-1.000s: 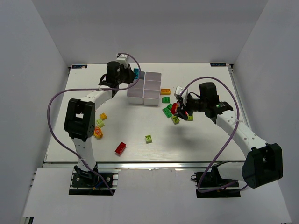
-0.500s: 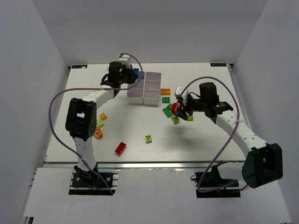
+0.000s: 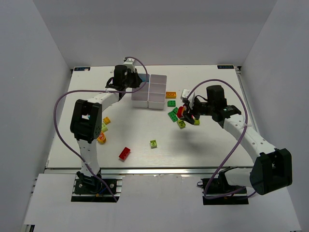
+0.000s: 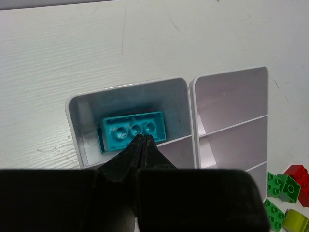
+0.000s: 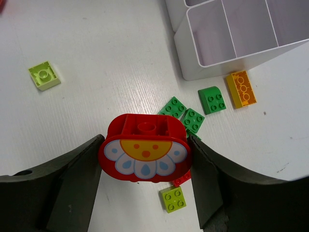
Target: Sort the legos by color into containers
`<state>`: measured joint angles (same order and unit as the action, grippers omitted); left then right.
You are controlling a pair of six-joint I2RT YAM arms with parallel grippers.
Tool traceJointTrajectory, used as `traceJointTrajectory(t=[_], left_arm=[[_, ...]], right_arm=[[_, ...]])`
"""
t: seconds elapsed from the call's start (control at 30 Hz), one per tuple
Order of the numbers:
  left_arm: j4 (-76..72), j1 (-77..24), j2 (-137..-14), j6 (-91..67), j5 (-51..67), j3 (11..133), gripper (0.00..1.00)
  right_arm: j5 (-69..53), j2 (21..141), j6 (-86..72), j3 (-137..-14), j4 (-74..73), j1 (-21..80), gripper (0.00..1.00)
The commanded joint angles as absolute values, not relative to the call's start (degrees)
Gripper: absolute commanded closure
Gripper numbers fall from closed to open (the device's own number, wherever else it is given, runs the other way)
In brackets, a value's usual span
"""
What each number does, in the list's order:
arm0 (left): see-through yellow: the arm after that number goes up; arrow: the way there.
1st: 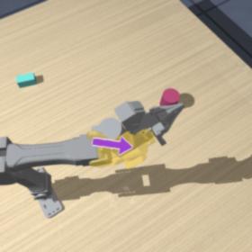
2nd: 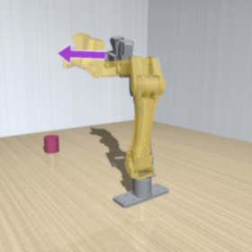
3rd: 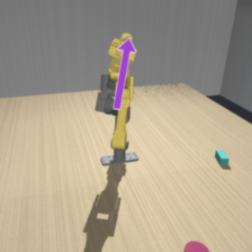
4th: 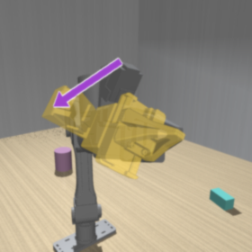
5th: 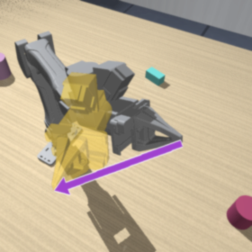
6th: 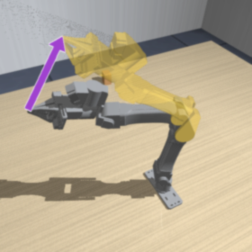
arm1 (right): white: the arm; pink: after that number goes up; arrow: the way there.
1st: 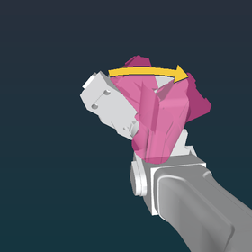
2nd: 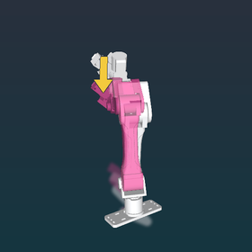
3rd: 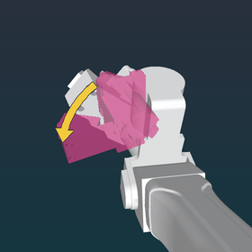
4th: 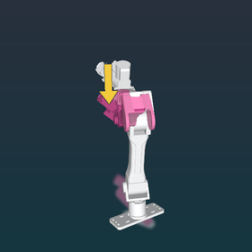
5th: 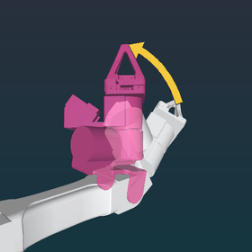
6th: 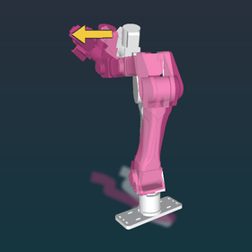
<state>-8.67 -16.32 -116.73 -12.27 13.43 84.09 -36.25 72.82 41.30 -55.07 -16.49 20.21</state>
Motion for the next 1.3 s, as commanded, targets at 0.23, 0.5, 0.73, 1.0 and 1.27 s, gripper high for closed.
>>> traceJointTrajectory(t=[0.23, 0.5, 0.73, 1.0, 1.27], left_arm=[[-9.14, -17.14, -114.09, -12.92, 13.36, 85.96, 0.88], [-10.20, -17.84, -104.96, -17.83, 13.28, 82.09, 0.84], [-9.49, -17.93, -93.18, -25.48, 11.96, 72.44, 0.53], [-9.41, -17.40, -77.80, -31.19, 9.93, 56.45, 0.19], [-5.98, -16.53, -68.39, -34.27, 15.10, 48.87, 0.17]], right_arm=[[-37.53, 72.07, 41.13, -56.60, -15.12, 19.69, 0.94], [-38.41, 72.16, 40.96, -56.60, -14.50, 19.77, 0.94], [-40.86, 73.21, 43.59, -59.06, -16.17, 19.78, 0.94], [-42.72, 73.47, 47.02, -61.34, -17.31, 22.14, 0.94], [-38.77, 75.85, 51.23, -66.70, -22.50, 28.56, 0.94]])
